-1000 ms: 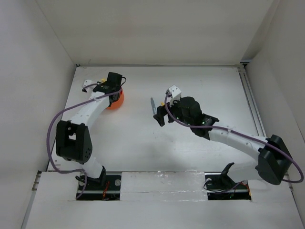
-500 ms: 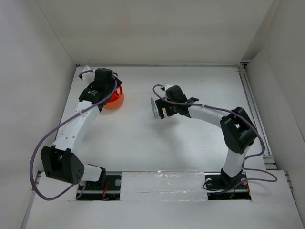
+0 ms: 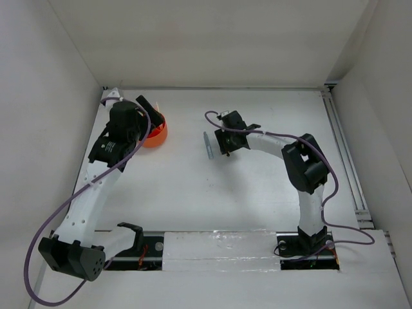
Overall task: Sort the stationery into containers
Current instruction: Pick up the stationery from the center of the board.
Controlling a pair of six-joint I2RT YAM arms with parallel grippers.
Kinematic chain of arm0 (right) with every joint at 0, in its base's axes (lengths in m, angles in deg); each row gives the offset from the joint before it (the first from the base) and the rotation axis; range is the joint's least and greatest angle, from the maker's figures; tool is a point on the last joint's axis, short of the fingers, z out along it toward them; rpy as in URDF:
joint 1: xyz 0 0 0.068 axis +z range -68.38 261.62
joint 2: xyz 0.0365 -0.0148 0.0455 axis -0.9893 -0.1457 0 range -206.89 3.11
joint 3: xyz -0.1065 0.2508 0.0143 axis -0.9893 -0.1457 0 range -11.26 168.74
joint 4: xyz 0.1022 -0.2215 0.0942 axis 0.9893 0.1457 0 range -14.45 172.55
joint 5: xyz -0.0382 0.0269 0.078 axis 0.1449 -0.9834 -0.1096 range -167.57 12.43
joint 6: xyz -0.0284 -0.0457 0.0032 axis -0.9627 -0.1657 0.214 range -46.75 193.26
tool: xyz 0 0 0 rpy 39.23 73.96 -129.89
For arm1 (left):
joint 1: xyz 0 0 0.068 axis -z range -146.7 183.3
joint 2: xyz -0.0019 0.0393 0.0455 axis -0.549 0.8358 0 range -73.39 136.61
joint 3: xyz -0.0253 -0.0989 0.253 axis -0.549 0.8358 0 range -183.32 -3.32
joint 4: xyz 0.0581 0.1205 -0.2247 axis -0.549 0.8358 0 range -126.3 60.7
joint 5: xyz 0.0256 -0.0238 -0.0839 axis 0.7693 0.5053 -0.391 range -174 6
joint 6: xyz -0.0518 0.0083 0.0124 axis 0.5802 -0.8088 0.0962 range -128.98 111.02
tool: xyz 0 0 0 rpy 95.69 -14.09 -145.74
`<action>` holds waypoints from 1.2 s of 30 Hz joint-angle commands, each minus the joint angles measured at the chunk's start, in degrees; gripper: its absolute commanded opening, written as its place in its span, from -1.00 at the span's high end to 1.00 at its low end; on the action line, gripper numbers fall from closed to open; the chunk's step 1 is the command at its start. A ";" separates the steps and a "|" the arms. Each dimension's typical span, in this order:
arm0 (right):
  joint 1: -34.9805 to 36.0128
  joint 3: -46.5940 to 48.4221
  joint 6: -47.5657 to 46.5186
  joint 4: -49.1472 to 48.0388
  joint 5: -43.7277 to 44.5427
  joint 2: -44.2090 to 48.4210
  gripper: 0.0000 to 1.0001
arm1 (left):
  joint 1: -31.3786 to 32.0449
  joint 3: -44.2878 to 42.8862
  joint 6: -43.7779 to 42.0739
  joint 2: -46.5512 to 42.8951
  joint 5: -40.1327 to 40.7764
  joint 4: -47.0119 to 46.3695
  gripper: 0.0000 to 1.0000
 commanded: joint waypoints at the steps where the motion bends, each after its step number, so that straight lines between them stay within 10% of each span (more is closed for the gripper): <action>1: 0.49 0.78 0.82 3.31 2.20 -0.83 -0.07 | -0.08 0.04 -2.04 -0.03 -1.37 -1.73 -1.00; 7: 1.02 -0.37 0.82 4.72 4.14 -3.11 1.00 | -0.08 0.04 -1.52 2.33 -3.31 -2.26 -1.00; 24: 1.73 -7.23 4.07 -11.26 -21.06 19.29 1.00 | -0.08 16.64 2.08 5.95 -49.78 -36.70 -1.00; 36: 1.73 -8.28 9.08 -20.07 -42.09 24.66 1.00 | -0.08 21.93 4.64 1.02 -54.91 -49.82 -0.92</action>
